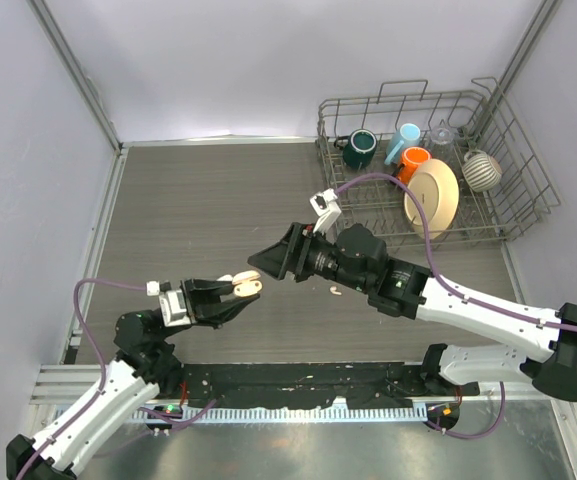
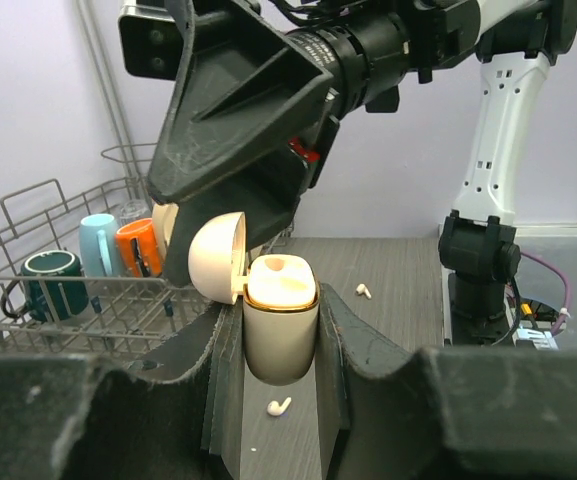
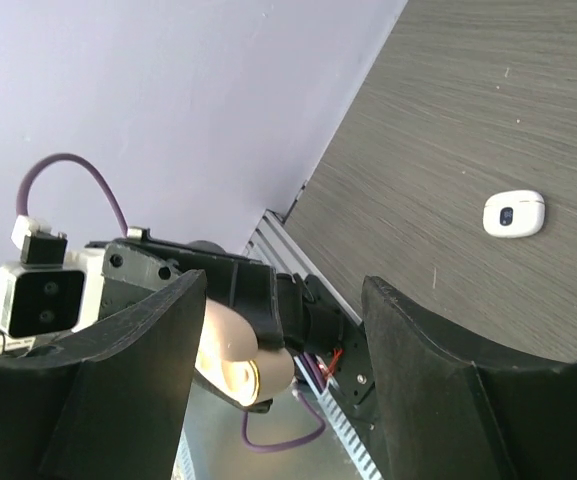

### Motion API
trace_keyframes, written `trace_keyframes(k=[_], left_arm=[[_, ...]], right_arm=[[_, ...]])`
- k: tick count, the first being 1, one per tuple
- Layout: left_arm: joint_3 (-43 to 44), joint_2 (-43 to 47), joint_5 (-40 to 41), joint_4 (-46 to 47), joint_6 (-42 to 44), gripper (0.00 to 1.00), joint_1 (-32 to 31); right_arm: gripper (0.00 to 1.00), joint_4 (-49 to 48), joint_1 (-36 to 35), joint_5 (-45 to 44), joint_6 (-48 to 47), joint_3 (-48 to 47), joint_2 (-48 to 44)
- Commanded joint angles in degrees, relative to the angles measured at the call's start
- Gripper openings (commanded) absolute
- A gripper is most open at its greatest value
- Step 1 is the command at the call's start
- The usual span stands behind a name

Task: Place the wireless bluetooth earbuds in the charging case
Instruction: Open the charging case, then move the earbud to the center of the board.

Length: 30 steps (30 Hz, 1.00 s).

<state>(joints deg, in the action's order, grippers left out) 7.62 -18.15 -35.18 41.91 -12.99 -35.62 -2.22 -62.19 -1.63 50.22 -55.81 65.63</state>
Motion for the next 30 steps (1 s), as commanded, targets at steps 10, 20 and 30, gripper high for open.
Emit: trace_keyframes(k=[10,20,30], left_arm=[[-0.76,6.28,11.44,-3.50,3.59,0.00,-0.24],[0.29,7.60,13.03,-2.71,4.12,0.00,-0.24],[-0.06,12.96,12.85,-7.80,3.33,0.00,-0.24]], right_arm=[[0.77,-6.84,0.67,3.39,1.37,1.32,-6.82],[0.77,2.19,1.20,-2.55,3.93,5.89,-9.63],[0.69,27.17,7.78,-21.48,-0.73,11.60,-12.28]])
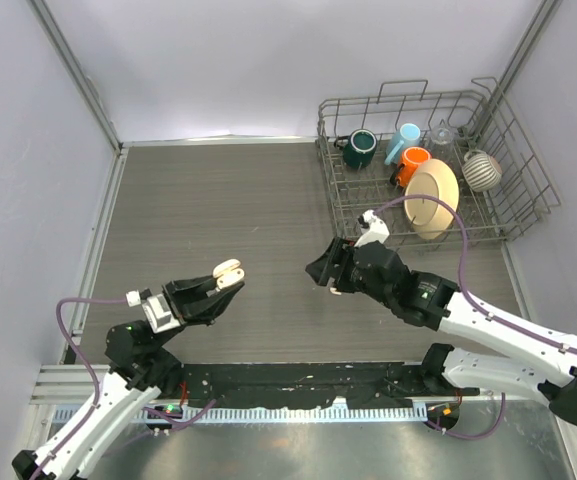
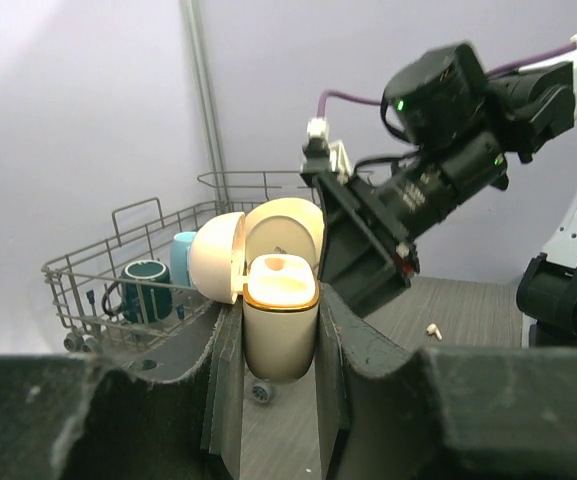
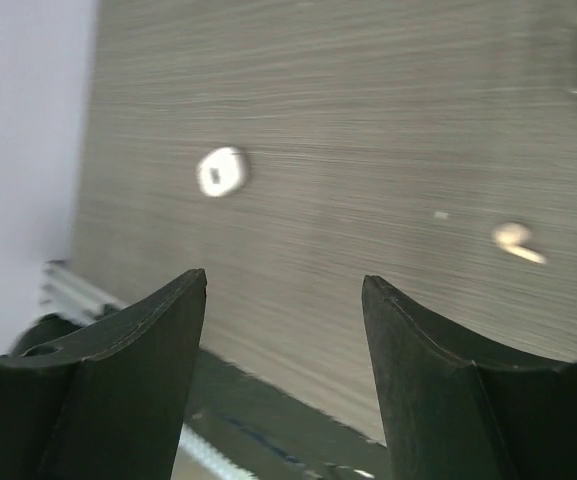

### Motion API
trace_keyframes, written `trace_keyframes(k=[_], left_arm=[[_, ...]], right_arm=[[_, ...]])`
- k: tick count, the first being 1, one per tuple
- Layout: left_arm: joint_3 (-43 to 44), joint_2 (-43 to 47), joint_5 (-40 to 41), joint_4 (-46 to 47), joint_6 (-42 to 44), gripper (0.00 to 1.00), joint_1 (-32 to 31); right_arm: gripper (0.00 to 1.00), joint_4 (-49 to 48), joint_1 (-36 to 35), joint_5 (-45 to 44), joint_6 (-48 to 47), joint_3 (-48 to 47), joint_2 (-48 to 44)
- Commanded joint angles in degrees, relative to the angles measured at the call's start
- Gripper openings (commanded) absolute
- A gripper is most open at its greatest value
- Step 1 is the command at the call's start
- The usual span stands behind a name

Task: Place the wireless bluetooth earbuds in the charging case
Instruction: Move the earbud to the center of the board.

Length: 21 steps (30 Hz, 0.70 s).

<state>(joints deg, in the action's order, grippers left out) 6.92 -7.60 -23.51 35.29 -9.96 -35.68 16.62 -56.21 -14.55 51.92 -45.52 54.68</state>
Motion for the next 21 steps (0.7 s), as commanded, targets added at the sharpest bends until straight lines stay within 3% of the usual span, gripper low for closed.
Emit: trace_keyframes(k=[1,10,16,21], left_arm=[[0.64,2.84,1.18,-1.62,0.37,0.00,-0.18],[1.43,3.03,-0.66,-1.98,0.37,0.00,-0.18],[2.05,-2.41,-0.58,1.09,2.66,0.00,-0.18],[3.01,-9.71,-0.05,6.27,2.40,0.00,-0.18]], right_arm=[[0.68,11.21,2.84,-9.70,-2.61,0.96,-1.24],[0.73,32.93,18.49,-20.78,0.98,-3.52,-9.58],[0.74,43.22,22.71,-25.00,6.96,-4.22,-15.38],[0.80,53.84,23.95,-28.60,11.18,-8.44,-11.80]])
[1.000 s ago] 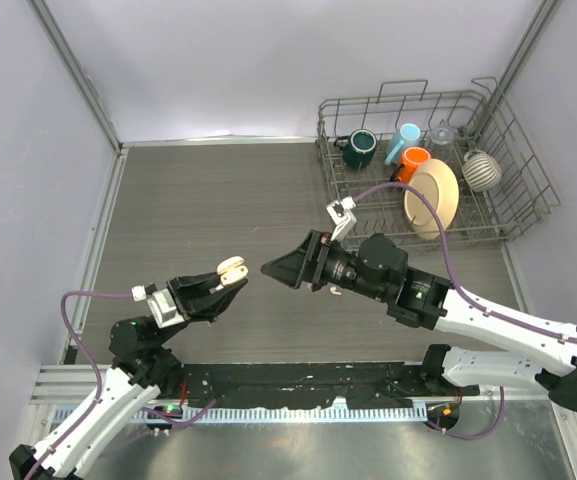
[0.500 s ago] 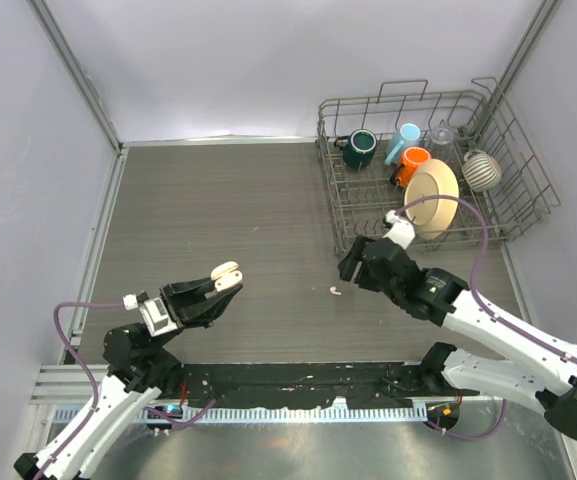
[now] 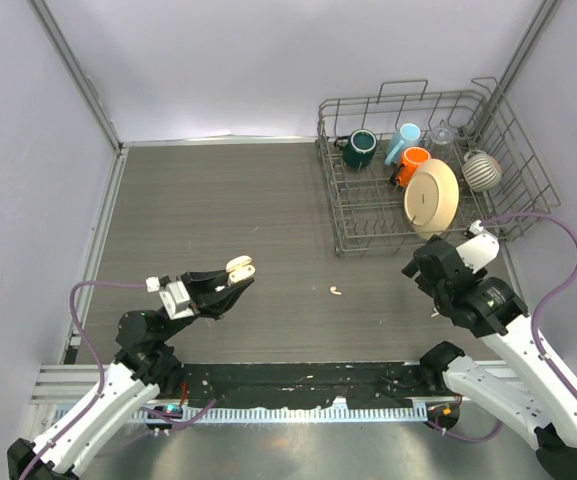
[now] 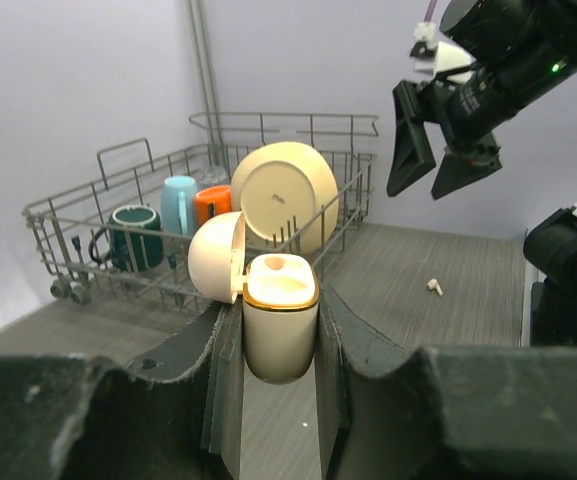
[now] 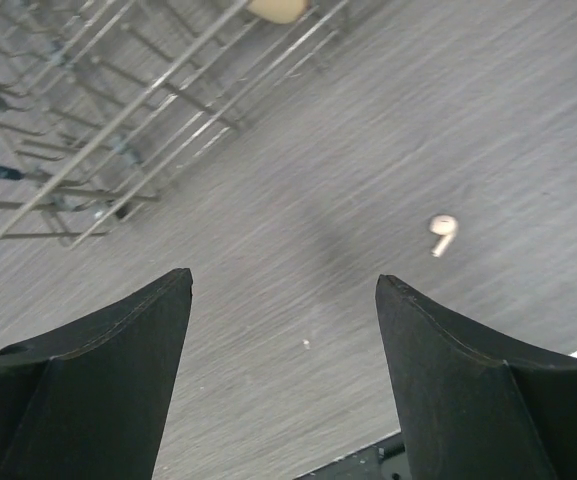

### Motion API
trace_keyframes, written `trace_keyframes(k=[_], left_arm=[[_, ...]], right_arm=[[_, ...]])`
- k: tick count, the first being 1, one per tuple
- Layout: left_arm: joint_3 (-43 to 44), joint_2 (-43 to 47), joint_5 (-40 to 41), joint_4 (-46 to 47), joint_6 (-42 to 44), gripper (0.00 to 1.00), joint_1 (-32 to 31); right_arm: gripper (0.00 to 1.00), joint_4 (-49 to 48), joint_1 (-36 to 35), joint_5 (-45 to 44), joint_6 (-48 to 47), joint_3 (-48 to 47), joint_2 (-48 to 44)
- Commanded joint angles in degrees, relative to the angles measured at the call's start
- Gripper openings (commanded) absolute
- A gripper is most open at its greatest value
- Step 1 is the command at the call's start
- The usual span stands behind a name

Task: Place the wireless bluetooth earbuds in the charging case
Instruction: Move the earbud to the center of the board.

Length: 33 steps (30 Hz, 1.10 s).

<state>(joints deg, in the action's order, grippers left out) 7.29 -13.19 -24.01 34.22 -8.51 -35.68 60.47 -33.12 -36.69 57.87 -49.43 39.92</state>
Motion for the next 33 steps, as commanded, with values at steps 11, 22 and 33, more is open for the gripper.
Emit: trace_keyframes(k=[11,22,33], left_arm=[[0.62,-6.50,3.18,13.60,-0.54,0.00,-0.18],[0.71,-6.23,0.02,13.69,-2.30,0.00,-0.18],[0.45,-5.27,-0.95,12.63,-2.39,0.00,-0.18]], right_arm=[[0.79,14.97,12.02,1.85,3.85,-12.19,12.72],[0.72,3.34,19.05,12.34,6.73,3.72,13.08],[0.65,-6.14,34.78,20.87,-5.47,8.12,18.08]])
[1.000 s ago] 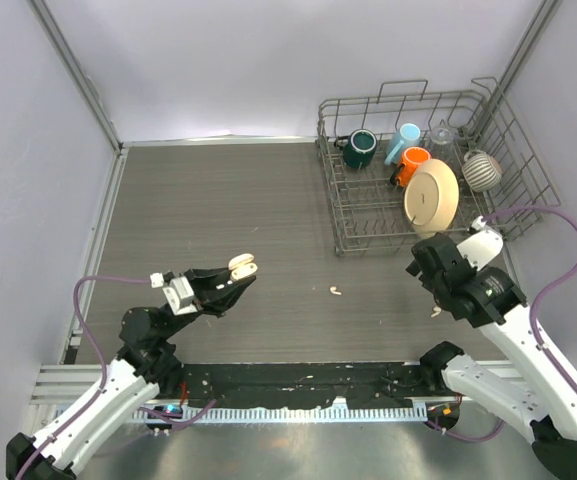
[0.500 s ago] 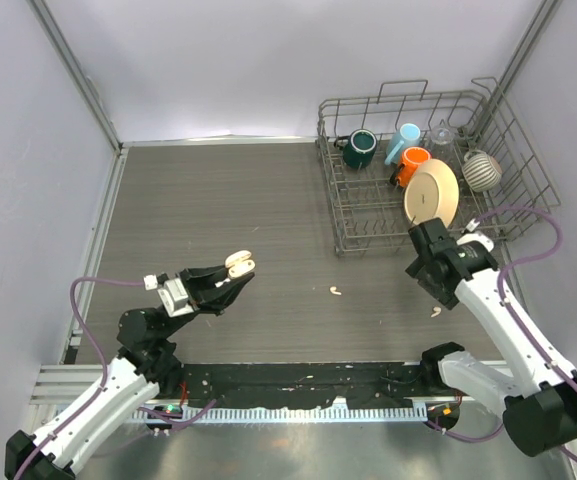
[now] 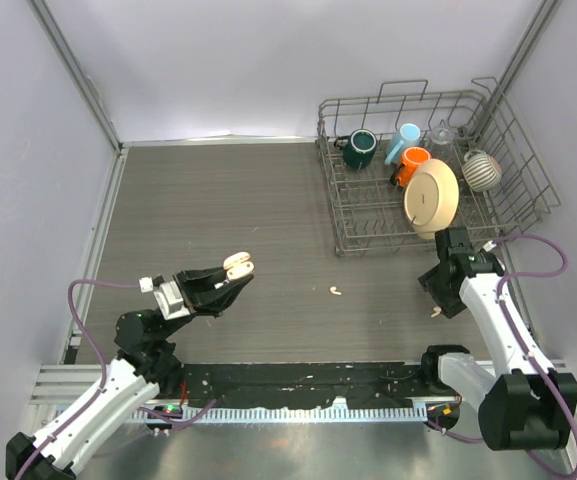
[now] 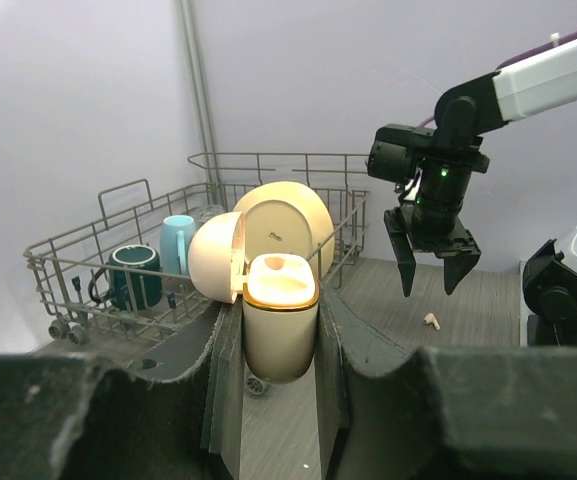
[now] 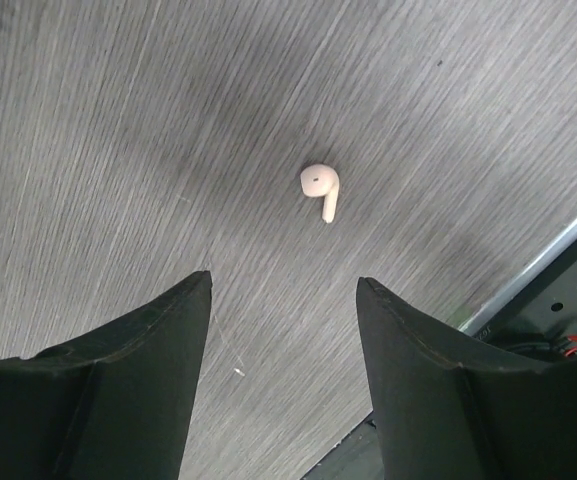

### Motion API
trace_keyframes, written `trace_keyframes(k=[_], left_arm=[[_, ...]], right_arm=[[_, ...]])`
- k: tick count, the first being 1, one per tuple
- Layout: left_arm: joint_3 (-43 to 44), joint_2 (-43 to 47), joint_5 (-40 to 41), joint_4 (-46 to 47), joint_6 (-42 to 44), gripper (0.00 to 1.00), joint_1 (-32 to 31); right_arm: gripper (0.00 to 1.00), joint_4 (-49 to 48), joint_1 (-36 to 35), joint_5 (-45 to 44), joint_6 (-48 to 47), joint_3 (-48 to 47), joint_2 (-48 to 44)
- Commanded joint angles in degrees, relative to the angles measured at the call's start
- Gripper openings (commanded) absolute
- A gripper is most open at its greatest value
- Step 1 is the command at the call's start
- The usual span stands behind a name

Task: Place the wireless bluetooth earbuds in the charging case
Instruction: Move the earbud to the center of the board.

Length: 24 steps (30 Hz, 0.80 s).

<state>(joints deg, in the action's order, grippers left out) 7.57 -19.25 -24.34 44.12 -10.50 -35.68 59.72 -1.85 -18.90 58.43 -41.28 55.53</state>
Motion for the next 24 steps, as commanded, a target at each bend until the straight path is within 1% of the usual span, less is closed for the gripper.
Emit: trace_keyframes(k=[1,3,5,9,18,24], left_arm=[[0.16,1.14,-0.54,2.64,-0.22,0.00,-0.18],[0.07,1.40,-0.54,2.20,0.04,0.00,-0.18],[0.07,1.49,-0.62,1.68,0.31,0.00,-0.18],[-0.01,1.40,-0.80,1.15,0.92,0.00,-0.18],[-0.19,2.02,-1.50,1.76,1.27,0.00,-0.18],[-0.19,2.10,-1.50,1.06,1.45,0.00,-0.18]], right_arm=[[0.64,-5.67,3.78,3.08,-6.83,-0.12,2.92],[0.64,-5.85,4.65,1.67,-8.86,-0.47,3.97],[0.63,-6.02,5.62,2.89,-10.00,-0.30,4.85],[0.61,-7.51,7.38,5.09,-10.18,1.46,7.05],[0.56,-11.20,9.84,2.73,-10.01,3.74,9.51],[0.52,-14.90,12.56,3.95,-10.97,5.33,12.93]])
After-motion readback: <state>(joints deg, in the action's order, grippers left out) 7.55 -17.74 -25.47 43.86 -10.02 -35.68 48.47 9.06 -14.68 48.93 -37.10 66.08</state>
